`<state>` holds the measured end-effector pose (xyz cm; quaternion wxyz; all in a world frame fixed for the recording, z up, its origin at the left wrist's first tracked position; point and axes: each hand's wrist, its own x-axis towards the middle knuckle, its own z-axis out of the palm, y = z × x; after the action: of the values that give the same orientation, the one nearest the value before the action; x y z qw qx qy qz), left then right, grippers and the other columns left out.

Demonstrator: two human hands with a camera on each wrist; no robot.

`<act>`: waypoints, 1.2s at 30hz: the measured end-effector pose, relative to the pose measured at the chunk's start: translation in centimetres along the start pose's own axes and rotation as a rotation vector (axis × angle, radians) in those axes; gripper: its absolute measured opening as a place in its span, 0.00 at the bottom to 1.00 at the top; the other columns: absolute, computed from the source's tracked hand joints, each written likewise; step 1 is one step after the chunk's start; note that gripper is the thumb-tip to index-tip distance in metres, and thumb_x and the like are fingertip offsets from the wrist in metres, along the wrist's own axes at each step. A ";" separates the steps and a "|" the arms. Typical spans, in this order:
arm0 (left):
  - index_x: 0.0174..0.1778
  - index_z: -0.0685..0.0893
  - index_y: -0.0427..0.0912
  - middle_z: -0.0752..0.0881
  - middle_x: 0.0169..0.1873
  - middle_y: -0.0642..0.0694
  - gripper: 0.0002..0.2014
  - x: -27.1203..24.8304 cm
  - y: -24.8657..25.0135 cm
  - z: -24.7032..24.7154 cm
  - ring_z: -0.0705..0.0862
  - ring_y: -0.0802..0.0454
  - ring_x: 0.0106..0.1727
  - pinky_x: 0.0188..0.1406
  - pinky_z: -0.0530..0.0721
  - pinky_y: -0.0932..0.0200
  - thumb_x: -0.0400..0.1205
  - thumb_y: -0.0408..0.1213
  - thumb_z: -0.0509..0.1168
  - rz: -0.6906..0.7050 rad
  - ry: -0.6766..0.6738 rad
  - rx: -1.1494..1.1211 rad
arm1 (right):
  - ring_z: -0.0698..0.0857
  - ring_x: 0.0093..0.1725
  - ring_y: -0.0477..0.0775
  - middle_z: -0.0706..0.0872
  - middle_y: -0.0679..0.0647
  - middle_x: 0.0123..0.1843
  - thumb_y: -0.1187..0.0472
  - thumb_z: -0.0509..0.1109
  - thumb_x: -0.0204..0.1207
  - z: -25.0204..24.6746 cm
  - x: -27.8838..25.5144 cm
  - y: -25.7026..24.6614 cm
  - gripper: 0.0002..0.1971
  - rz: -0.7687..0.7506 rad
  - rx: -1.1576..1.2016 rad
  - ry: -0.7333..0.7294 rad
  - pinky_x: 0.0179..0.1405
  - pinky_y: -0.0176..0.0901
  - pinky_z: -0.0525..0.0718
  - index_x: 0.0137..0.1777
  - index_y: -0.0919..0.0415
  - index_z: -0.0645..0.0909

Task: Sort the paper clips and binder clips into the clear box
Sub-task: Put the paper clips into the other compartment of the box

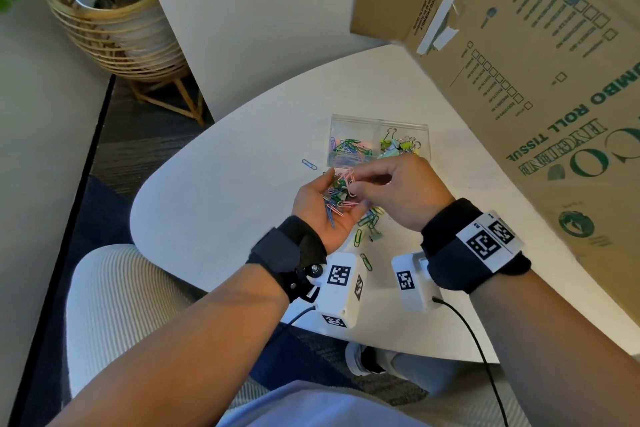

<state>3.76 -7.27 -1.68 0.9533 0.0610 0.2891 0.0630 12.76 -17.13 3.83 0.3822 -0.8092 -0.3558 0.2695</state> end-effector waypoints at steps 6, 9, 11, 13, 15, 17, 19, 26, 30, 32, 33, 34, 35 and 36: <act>0.55 0.82 0.28 0.88 0.49 0.31 0.23 0.0 0.3 0.2 0.88 0.36 0.51 0.56 0.86 0.43 0.88 0.44 0.49 0.026 0.027 0.044 | 0.90 0.41 0.45 0.91 0.47 0.41 0.64 0.78 0.72 -2.2 1.3 -1.0 0.06 -0.035 0.096 0.133 0.45 0.35 0.86 0.48 0.55 0.90; 0.57 0.82 0.26 0.87 0.52 0.29 0.24 -0.1 0.3 0.1 0.84 0.35 0.58 0.58 0.80 0.44 0.89 0.44 0.49 0.013 0.027 0.041 | 0.89 0.42 0.52 0.91 0.45 0.41 0.59 0.78 0.72 -2.8 3.3 -1.4 0.06 -0.044 0.072 0.266 0.50 0.49 0.89 0.48 0.53 0.91; 0.57 0.82 0.26 0.88 0.51 0.29 0.24 -0.1 0.3 -0.1 0.83 0.37 0.60 0.57 0.81 0.44 0.89 0.43 0.48 0.008 0.028 0.029 | 0.86 0.38 0.49 0.89 0.42 0.37 0.57 0.77 0.73 -2.9 4.5 -1.6 0.06 -0.055 0.015 0.318 0.48 0.52 0.89 0.48 0.53 0.91; 0.56 0.82 0.26 0.88 0.50 0.29 0.24 -0.1 0.3 -0.1 0.82 0.38 0.62 0.57 0.84 0.43 0.89 0.43 0.49 0.005 0.031 0.022 | 0.84 0.38 0.46 0.87 0.37 0.36 0.56 0.75 0.75 -3.0 5.5 -1.8 0.07 -0.063 -0.083 0.315 0.50 0.52 0.88 0.50 0.54 0.91; 0.56 0.82 0.26 0.88 0.49 0.29 0.24 -0.2 0.4 0.0 0.82 0.39 0.62 0.58 0.85 0.43 0.88 0.43 0.49 0.005 0.032 0.023 | 0.85 0.46 0.46 0.90 0.41 0.46 0.52 0.74 0.76 -2.8 6.2 -1.3 0.10 -0.032 -0.243 0.245 0.59 0.50 0.85 0.54 0.53 0.90; 0.55 0.82 0.26 0.88 0.49 0.30 0.23 -0.2 0.6 -0.1 0.81 0.39 0.62 0.58 0.82 0.44 0.88 0.43 0.49 0.007 0.039 0.029 | 0.86 0.55 0.50 0.90 0.45 0.55 0.49 0.74 0.75 -2.5 6.3 -0.8 0.16 0.030 -0.352 0.166 0.64 0.49 0.82 0.61 0.52 0.87; 0.56 0.82 0.26 0.88 0.52 0.31 0.23 -0.2 0.9 -0.1 0.81 0.39 0.62 0.59 0.80 0.44 0.88 0.43 0.49 0.012 0.040 0.027 | 0.85 0.56 0.51 0.90 0.46 0.56 0.50 0.72 0.76 -2.2 5.8 -0.6 0.16 0.020 -0.376 0.172 0.65 0.48 0.81 0.62 0.52 0.86; 0.59 0.80 0.28 0.89 0.45 0.32 0.20 0.4 0.7 -0.4 0.89 0.38 0.46 0.48 0.89 0.48 0.88 0.42 0.52 0.069 0.064 0.032 | 0.87 0.41 0.42 0.90 0.43 0.41 0.57 0.71 0.77 -0.3 1.6 -1.2 0.08 -0.103 -0.283 -0.005 0.51 0.42 0.86 0.52 0.50 0.90; 0.60 0.81 0.29 0.87 0.45 0.33 0.22 0.5 0.8 -0.4 0.89 0.40 0.41 0.42 0.90 0.53 0.87 0.43 0.51 0.084 0.072 0.052 | 0.84 0.44 0.45 0.87 0.42 0.44 0.49 0.75 0.72 0.6 0.1 -1.0 0.13 -0.094 -0.474 -0.102 0.48 0.43 0.82 0.55 0.49 0.87; 0.54 0.85 0.29 0.87 0.49 0.33 0.23 0.3 0.6 -0.1 0.87 0.40 0.47 0.53 0.85 0.50 0.87 0.44 0.51 0.088 0.104 0.078 | 0.82 0.49 0.48 0.85 0.45 0.51 0.46 0.75 0.71 1.4 -0.3 -0.8 0.15 -0.112 -0.598 -0.103 0.46 0.42 0.78 0.56 0.49 0.85; 0.51 0.88 0.30 0.85 0.55 0.34 0.24 0.2 0.4 -0.1 0.83 0.41 0.54 0.61 0.80 0.51 0.87 0.44 0.51 0.084 0.113 0.087 | 0.81 0.52 0.50 0.84 0.46 0.53 0.47 0.74 0.72 1.8 -0.3 -0.7 0.15 -0.121 -0.640 -0.099 0.46 0.41 0.76 0.56 0.49 0.85; 0.48 0.89 0.30 0.82 0.59 0.34 0.24 0.1 0.2 0.0 0.78 0.41 0.59 0.65 0.75 0.53 0.86 0.44 0.52 0.079 0.114 0.094 | 0.82 0.53 0.52 0.84 0.48 0.55 0.48 0.72 0.74 2.0 -0.4 -0.6 0.14 -0.124 -0.672 -0.093 0.47 0.42 0.77 0.57 0.50 0.84; 0.48 0.90 0.29 0.81 0.61 0.33 0.24 0.1 0.0 0.1 0.77 0.41 0.62 0.67 0.73 0.53 0.86 0.43 0.52 0.076 0.109 0.100 | 0.82 0.54 0.53 0.84 0.49 0.56 0.49 0.71 0.76 2.2 -0.4 -0.6 0.12 -0.122 -0.695 -0.087 0.48 0.44 0.79 0.57 0.51 0.84; 0.49 0.89 0.29 0.83 0.60 0.32 0.24 0.0 -0.1 0.1 0.79 0.40 0.62 0.70 0.72 0.51 0.87 0.43 0.52 0.072 0.102 0.106 | 0.83 0.55 0.55 0.84 0.51 0.57 0.50 0.69 0.78 2.1 -0.5 -0.5 0.11 -0.117 -0.707 -0.081 0.49 0.46 0.80 0.57 0.51 0.84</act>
<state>3.83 -7.37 -1.66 0.9299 0.1183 0.3377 0.0852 10.77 -16.36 3.12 0.0792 -0.8583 -0.4875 0.1395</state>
